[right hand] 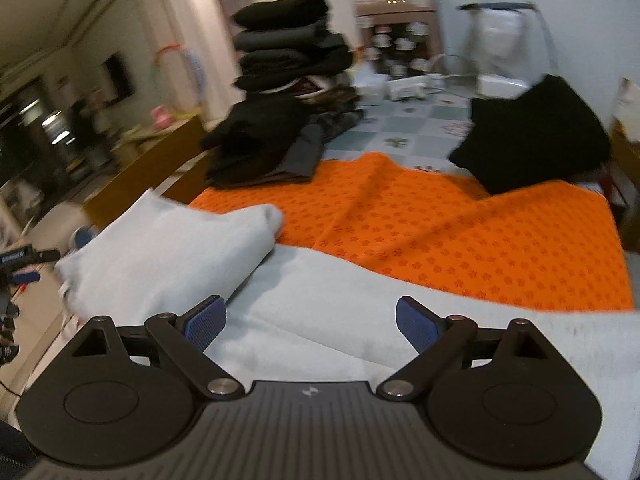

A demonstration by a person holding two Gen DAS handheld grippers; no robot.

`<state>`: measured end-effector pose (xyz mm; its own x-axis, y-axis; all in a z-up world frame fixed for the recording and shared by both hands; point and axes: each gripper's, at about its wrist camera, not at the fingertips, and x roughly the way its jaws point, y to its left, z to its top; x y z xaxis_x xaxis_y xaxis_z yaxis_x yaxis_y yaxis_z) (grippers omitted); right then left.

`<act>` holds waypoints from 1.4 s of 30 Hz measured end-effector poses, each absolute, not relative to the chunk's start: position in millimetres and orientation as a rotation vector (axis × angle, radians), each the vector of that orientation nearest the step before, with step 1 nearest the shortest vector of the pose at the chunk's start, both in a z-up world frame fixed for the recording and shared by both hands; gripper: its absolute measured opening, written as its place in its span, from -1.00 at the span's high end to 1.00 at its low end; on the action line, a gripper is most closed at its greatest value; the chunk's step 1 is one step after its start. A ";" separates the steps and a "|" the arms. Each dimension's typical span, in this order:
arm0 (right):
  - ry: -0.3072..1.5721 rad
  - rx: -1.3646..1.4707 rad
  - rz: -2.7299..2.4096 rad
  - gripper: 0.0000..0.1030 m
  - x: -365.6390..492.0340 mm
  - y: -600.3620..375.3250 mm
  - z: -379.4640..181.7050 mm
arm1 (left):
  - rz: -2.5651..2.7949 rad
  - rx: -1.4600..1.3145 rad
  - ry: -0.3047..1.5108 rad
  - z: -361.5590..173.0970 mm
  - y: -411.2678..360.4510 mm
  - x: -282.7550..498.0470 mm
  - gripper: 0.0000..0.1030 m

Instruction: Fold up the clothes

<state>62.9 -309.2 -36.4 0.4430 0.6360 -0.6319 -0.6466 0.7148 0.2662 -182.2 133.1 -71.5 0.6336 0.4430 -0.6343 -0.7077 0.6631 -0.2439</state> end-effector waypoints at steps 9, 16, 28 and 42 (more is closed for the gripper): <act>0.808 0.070 0.588 -0.85 21.0 -287.0 -47.7 | 0.432 -0.599 0.671 -110.1 208.3 -132.7 -0.92; 0.814 0.074 0.480 -0.85 1.2 -293.0 -53.4 | 0.379 -0.570 0.684 -118.7 205.4 -112.9 -0.23; 0.812 0.089 0.420 -0.85 -7.3 -310.4 -55.9 | 0.428 -0.375 0.660 -86.4 172.3 -107.6 0.52; 0.802 0.108 0.450 -0.85 -1.7 -318.7 -44.3 | 0.306 -0.317 0.600 -46.5 128.6 -90.7 0.60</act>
